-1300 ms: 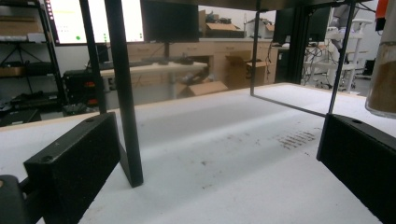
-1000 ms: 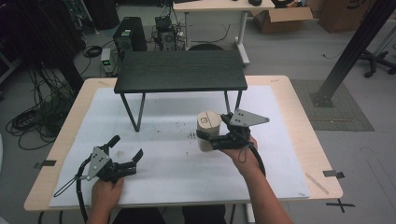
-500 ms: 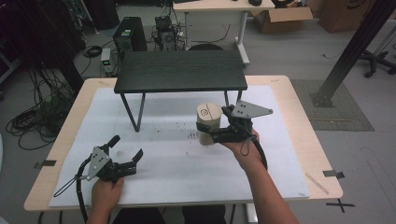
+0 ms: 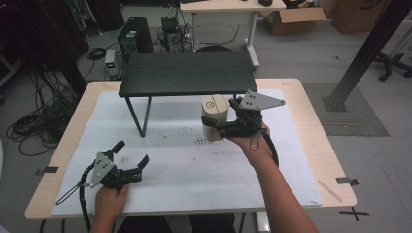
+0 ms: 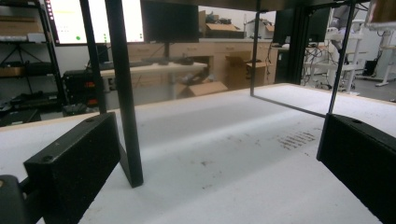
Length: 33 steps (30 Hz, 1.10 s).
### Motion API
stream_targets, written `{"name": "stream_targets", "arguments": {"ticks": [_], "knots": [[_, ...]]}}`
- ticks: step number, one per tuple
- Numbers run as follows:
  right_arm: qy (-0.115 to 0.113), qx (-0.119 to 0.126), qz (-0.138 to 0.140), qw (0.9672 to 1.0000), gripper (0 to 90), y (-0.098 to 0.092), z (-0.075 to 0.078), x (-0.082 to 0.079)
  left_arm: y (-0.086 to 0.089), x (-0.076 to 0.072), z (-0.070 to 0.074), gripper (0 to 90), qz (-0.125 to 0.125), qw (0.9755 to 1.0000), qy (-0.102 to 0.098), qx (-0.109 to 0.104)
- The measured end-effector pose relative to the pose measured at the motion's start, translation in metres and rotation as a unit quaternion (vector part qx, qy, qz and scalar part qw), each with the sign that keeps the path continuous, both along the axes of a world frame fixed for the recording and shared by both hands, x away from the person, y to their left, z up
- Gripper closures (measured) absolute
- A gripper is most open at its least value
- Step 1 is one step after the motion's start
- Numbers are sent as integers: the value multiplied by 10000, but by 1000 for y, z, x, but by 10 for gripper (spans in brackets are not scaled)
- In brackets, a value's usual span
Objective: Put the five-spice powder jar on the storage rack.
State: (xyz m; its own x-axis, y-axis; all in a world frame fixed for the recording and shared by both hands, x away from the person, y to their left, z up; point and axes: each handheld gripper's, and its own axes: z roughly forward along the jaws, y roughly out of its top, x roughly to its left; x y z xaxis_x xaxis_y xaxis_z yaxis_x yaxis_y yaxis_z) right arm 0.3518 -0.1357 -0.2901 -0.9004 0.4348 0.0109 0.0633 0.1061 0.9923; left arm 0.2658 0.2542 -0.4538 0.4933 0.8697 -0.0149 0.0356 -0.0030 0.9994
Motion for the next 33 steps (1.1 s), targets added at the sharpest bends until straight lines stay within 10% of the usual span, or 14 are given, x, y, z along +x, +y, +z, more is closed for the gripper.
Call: {"name": "stream_targets", "arguments": {"ticks": [33], "knots": [[16,142,-151,9998,242,-6,48,19,0,0,0,2,4,10000,10,2]]}}
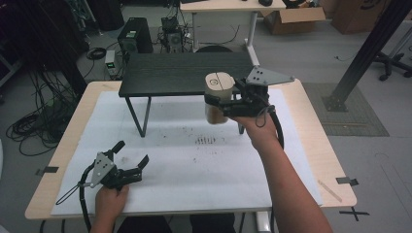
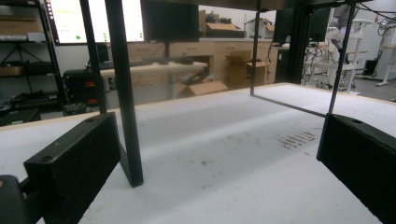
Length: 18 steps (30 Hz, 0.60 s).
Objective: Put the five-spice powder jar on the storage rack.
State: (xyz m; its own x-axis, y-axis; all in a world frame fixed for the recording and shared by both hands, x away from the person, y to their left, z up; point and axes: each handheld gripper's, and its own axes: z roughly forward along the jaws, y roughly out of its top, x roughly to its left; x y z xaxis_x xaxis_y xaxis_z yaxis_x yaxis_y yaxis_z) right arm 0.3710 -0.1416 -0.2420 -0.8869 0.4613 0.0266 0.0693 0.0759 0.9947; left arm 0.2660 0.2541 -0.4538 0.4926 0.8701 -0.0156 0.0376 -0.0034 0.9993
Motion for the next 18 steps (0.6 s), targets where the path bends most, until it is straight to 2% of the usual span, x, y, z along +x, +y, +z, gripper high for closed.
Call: {"name": "stream_targets", "arguments": {"ticks": [18], "knots": [[92,44,-220,9997,242,-1,16,19,0,0,0,2,-5,10000,3,-2]]}}
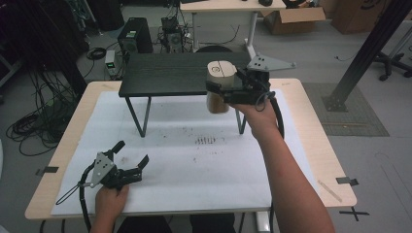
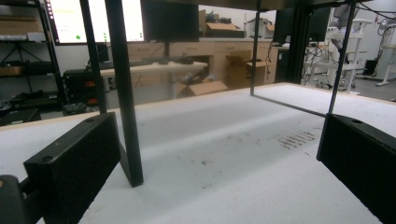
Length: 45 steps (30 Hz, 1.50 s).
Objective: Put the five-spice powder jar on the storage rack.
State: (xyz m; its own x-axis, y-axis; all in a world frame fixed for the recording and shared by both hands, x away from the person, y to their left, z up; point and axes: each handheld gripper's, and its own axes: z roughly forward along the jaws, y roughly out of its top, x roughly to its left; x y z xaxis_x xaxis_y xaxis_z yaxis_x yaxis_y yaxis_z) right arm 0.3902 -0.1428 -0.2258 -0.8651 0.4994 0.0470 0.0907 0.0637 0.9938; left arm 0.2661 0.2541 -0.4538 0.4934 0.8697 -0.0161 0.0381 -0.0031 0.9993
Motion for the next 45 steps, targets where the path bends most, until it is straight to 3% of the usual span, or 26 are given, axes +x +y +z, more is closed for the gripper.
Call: {"name": "stream_targets", "arguments": {"ticks": [12,26,45], "knots": [[12,2,-202,9998,242,-2,11,16,0,0,0,2,2,10000,9,-4],[71,3,-701,9975,242,-12,17,37,0,0,0,2,4,10000,5,-7],[108,-145,-1103,9937,242,-11,13,57,0,0,0,2,1,10000,2,-11]]}}
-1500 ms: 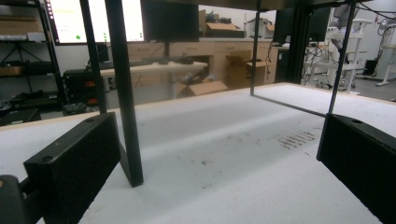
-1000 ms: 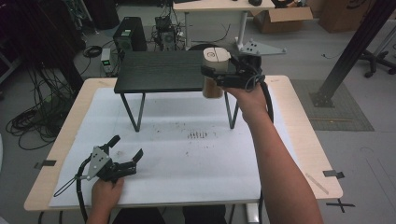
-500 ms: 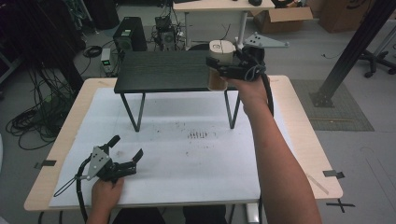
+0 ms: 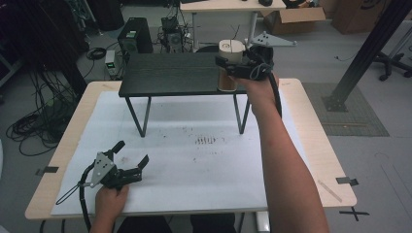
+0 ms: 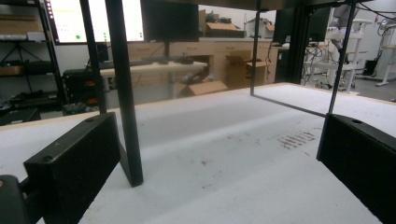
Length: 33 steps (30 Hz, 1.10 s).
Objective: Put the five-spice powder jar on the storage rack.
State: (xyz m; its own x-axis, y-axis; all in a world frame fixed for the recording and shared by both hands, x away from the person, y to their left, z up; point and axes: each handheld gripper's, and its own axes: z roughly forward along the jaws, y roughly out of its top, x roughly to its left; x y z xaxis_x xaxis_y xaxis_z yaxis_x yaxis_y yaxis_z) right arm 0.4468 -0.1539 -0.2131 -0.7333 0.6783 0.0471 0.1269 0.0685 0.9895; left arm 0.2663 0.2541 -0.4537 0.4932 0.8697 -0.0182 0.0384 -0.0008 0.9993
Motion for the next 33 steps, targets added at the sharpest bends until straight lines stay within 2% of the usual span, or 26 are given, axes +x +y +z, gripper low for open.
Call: {"name": "stream_targets", "arguments": {"ticks": [11,16,23,33], "knots": [[-20,-26,-151,9999,241,4,-3,7,0,0,0,2,0,10000,-1,9],[-36,-79,-146,9999,241,4,-5,9,0,0,0,2,-1,10000,-4,7],[-184,11,-135,9997,241,3,-10,9,0,0,0,2,0,10000,-8,11],[-182,16,-137,9997,240,3,-10,9,0,0,0,2,1,10000,-12,8]]}}
